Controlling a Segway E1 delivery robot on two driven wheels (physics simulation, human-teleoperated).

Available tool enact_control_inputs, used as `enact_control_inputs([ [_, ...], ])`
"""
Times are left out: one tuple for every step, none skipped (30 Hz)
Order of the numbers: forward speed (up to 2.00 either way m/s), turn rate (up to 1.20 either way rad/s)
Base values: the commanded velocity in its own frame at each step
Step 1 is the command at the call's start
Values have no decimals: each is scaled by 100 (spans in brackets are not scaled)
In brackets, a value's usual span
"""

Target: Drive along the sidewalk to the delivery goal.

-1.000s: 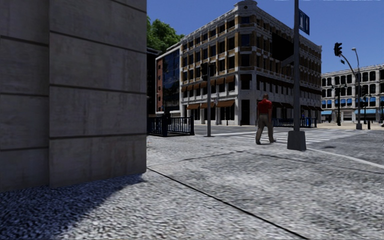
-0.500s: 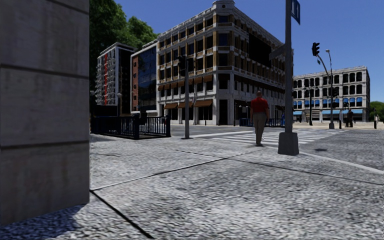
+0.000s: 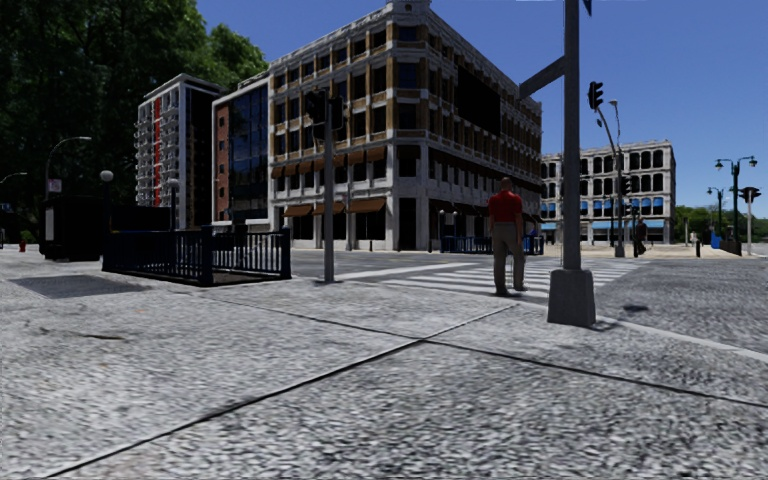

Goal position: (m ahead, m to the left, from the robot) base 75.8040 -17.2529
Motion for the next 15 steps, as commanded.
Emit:
enact_control_inputs([
  [200, -36],
  [200, -36],
  [200, -36],
  [200, -36],
  [200, -34],
  [200, -25],
  [200, -16],
  [200, -16],
  [200, -13],
  [200, -12],
  [200, -8],
  [200, -8],
  [200, -4],
  [200, -3],
  [200, -3],
])
